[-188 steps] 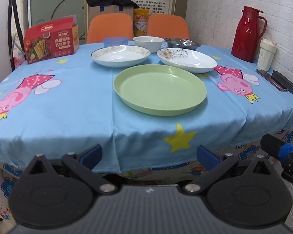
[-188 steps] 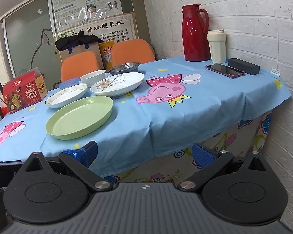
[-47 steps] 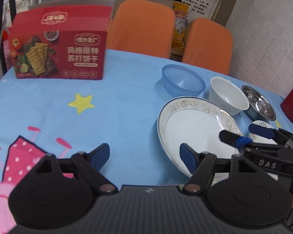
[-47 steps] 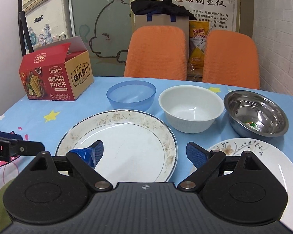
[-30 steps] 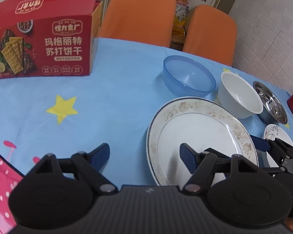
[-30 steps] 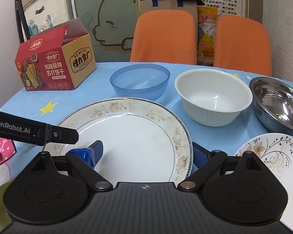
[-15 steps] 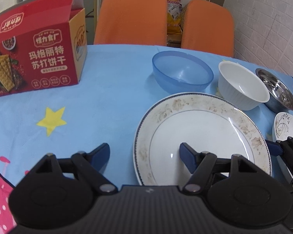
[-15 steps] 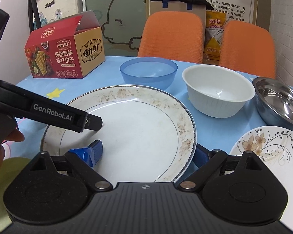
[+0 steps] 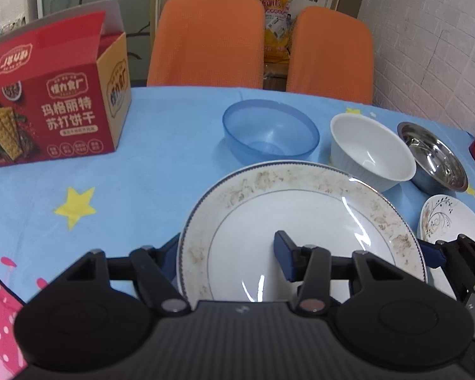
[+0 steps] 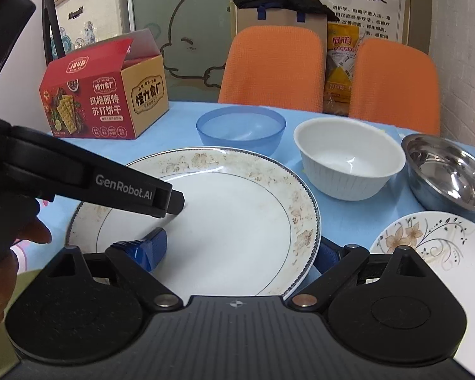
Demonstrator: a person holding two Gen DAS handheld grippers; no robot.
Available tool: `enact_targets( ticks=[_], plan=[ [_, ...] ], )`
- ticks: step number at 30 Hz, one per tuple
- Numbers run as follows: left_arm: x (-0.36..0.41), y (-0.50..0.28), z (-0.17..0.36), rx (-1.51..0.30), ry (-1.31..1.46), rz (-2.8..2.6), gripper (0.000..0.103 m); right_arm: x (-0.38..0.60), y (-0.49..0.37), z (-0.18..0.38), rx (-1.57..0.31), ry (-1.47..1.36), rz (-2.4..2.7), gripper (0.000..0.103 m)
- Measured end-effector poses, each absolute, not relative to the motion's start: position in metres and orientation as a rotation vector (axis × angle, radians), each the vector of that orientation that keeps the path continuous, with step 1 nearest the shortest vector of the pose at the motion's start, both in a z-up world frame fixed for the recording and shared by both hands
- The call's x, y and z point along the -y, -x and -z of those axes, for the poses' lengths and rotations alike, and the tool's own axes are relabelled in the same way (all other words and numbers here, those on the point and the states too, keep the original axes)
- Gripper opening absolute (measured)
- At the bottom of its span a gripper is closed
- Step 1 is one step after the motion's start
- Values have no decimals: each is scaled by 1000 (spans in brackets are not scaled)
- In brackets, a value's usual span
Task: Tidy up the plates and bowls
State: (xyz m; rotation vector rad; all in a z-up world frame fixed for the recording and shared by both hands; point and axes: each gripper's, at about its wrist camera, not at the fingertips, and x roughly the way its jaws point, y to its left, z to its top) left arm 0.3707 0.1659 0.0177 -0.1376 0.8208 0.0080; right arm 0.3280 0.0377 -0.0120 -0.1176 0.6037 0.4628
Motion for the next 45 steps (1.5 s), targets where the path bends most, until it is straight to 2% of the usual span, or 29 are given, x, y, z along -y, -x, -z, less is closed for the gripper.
enact_targets(
  ticks=[14,26,35,37,42,45],
  plan=[
    [-163,-288,-63,-737,117,-8,48,-34,-258,-32,-520,58,-467,82],
    [-173,-201,-26,-804,153,-46,48,-46,-181,-6,-607,14,-490,82],
    [-180,-191,-6,-811,179,-42,49,-52,-171,12,-628,35,-491,82],
    [-182,-193,-4,-809,193,-31,51,-54,-173,13,-622,48,-488,82],
    [-184,-183,-14,-755,207,-26,67,-65,-175,18,-649,221,-481,82],
    [-185,-175,-31,-688,195,-35,73,-40,-174,12,-640,85,-495,81]
  ],
)
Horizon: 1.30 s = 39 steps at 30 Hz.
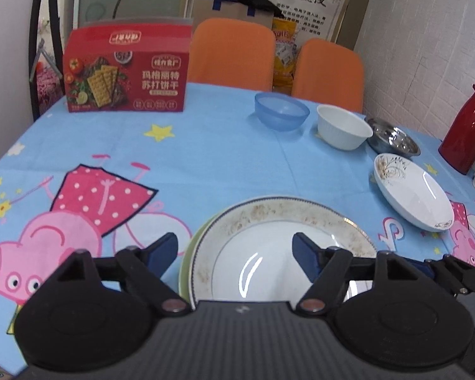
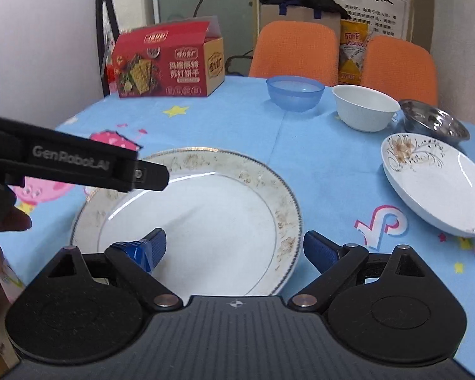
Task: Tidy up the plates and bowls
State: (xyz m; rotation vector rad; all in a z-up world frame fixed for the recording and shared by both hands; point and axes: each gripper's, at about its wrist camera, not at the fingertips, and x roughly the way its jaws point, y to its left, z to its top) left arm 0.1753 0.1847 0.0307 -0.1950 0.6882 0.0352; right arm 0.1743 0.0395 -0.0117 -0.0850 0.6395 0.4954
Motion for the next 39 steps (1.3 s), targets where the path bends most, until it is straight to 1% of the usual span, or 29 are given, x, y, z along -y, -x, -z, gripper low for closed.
enact_targets(
  ticks=[4,8,16,22,29,39],
  plan=[
    [-177,-178,-46,-660,178,-16,73,-13,-168,-3,-590,13,-451,81],
    [-152,-189,-50,-673,156,45,73,14,-167,-12,-563,-19,-400,81],
    [-88,-234,-42,-768,137,189,73,93,-183,-16,-554,-54,-212,81],
    [-49,-287,-36,-855,126,262,73,137,-221,-19,-560,-70,-109,81],
    [-13,-348,-19,-932,122,267,73,154,-279,-2,-635,-51,-73,81],
    [15,-380,-3,-961,80,251,73,155,-308,13,-675,-38,-119,81]
  ],
)
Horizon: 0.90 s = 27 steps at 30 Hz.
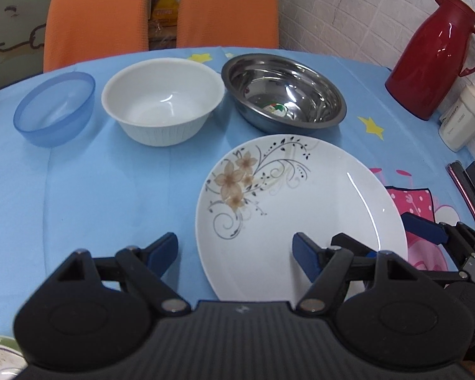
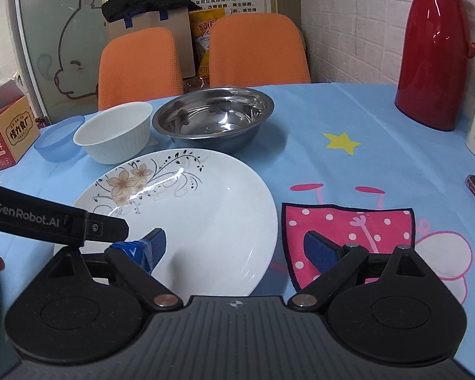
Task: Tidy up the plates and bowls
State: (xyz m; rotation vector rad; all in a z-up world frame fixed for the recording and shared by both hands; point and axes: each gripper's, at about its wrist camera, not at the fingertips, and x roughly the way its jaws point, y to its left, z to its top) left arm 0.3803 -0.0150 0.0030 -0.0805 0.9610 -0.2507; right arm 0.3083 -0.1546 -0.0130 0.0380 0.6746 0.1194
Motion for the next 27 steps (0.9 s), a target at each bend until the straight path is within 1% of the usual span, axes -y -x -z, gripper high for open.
enact_targets(
  ticks=[5,13,27],
  plan=[
    [21,-388,3,-975,79,257,73,155,-315,21,-700,-53,-134,81],
    [24,-390,5,-965,54,254,73,153,-314,26,-665,-25,-133,84],
    [28,-387,7,-935,17,244,74,153,-312,29,-638,-21,-139,85]
  ],
)
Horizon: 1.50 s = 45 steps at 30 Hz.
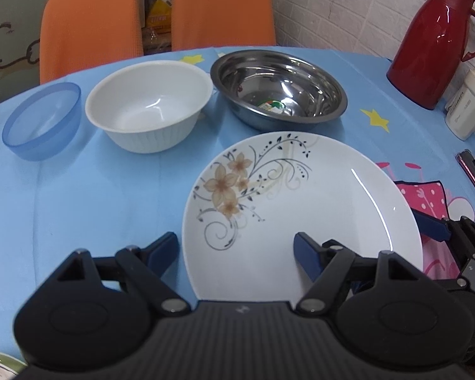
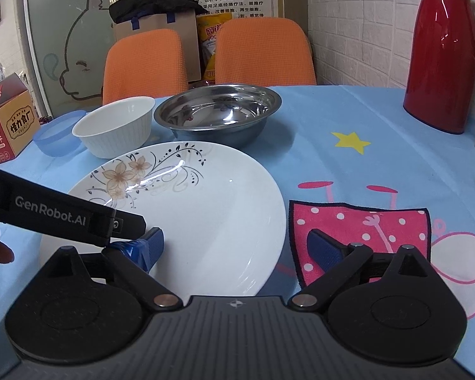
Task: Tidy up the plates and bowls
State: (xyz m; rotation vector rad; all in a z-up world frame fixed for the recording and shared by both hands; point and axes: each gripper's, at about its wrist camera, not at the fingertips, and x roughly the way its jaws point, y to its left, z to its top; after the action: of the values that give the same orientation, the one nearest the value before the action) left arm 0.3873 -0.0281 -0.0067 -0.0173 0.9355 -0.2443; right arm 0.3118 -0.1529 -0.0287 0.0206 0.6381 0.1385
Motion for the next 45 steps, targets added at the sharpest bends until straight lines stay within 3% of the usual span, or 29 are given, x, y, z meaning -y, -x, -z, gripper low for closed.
enact_targets(
  ticks=[9,19,37,45],
  plan=[
    [29,-386,7,-920,15,249,73,148,-313,28,-641,-9,-165,86],
    [32,-382,5,-904,18,248,62,141,-312,27,-624,9,-193,70],
    [29,-372,5,-914,37,267,58,138,-295,23,-643,-68,-133,72],
    [32,-372,9,-893,22,279,63,136,-300,25,-660,-12,-162,76]
  ],
)
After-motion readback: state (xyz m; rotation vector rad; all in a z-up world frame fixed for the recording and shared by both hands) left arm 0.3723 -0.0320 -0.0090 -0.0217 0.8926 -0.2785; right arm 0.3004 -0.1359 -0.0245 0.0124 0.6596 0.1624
